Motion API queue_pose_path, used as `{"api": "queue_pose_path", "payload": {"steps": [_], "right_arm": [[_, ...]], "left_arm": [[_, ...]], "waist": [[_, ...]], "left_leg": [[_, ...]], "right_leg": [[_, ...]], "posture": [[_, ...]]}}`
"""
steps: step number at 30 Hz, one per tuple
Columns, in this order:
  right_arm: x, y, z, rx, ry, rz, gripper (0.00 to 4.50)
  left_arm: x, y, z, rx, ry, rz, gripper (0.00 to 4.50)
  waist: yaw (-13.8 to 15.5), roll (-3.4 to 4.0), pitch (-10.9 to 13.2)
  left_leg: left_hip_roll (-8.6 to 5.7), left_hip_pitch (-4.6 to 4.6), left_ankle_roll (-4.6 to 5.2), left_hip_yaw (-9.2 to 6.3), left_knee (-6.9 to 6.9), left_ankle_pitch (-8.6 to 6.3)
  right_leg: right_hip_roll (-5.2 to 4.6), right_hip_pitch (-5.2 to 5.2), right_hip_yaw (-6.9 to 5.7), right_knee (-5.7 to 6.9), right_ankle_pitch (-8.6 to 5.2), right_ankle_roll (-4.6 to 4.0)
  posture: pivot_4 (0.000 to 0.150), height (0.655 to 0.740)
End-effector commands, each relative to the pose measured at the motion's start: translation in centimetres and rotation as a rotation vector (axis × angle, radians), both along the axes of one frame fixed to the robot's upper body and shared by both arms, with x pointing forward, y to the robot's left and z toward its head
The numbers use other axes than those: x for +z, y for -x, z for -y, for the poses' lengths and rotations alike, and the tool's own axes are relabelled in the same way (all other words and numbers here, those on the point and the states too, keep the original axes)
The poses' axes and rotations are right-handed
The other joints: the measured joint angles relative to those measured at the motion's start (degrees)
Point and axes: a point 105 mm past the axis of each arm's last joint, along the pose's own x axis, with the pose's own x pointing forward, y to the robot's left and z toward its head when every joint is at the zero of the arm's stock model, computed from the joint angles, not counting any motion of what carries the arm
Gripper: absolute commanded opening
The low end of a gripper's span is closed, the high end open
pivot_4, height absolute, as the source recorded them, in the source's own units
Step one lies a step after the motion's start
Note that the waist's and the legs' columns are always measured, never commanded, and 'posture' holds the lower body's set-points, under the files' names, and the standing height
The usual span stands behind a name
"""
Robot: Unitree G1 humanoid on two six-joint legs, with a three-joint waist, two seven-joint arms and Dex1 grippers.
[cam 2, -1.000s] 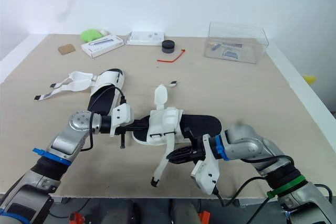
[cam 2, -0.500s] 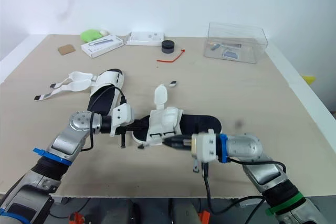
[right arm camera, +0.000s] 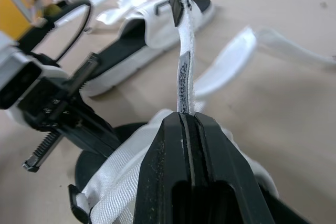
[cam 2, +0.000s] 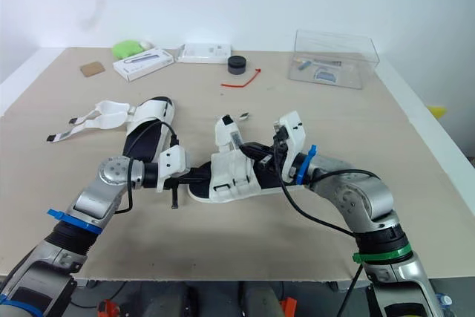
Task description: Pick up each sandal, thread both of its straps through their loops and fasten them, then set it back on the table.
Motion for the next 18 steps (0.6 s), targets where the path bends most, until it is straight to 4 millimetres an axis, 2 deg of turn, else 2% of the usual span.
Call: {"api": "queue_pose_path", "payload": {"steps": [1, 6, 9, 18], "right_arm": [[1.1, -0.5, 0.8, -0.060, 0.002, -0.001, 0.11], [0.8, 0.2, 0.1, -0.003, 0.020, -0.044, 0.11], [1.1, 0.2, -0.3, 0.008, 0.011, -0.058, 0.11], [-0.1, -0.1, -0.5, -0.005, 0.045, -0.125, 0.11]], "left_arm": [[-0.5, 0.1, -0.3, 0.010, -0.018, -0.014, 0.00], [-0.6, 0.2, -0.3, 0.012, -0.020, -0.016, 0.00], [-0.6, 0.2, -0.3, 0.010, -0.019, -0.018, 0.00], [-0.7, 0.3, 0.0, 0.001, -0.023, -0.015, 0.00]], "waist": [[-0.04, 0.00, 0.00], [-0.08, 0.01, 0.00], [-0.08, 0.01, -0.01], [-0.09, 0.02, -0.01]], "left_leg": [[0.00, -0.01, 0.00, -0.01, 0.00, 0.00], [0.00, -0.01, 0.00, -0.01, 0.00, 0.00], [0.01, -0.01, 0.00, -0.02, 0.00, 0.00], [0.01, -0.07, 0.01, -0.05, 0.00, 0.00]], "right_leg": [[0.01, 0.00, -0.01, 0.00, 0.00, 0.01], [0.02, 0.00, -0.01, -0.01, 0.01, 0.03], [0.04, 0.00, -0.01, -0.02, 0.01, 0.03], [0.04, -0.02, -0.05, -0.05, 0.00, 0.04]], "posture": [[0.150, 0.7400], [0.150, 0.7400], [0.150, 0.7400], [0.150, 0.7400]]}}
